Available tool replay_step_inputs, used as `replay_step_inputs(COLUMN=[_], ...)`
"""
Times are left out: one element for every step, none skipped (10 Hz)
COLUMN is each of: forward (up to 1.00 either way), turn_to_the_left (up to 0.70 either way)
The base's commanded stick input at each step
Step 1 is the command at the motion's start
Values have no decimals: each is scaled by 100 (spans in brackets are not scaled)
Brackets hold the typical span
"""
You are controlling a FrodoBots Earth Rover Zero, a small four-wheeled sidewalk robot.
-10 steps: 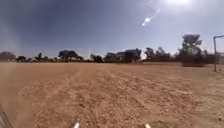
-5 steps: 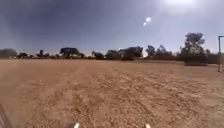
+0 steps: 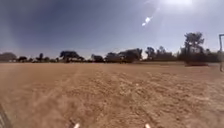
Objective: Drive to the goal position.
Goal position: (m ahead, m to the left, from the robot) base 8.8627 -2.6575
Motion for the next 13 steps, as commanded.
replay_step_inputs(forward=[45, 45, 45, 45, 45, 45, 45, 45, 45, 45, 45, 45, 45], turn_to_the_left=[0, 0, 0, 0, 0, 27, 27, 27, 27, 27, 27, 27, 27])
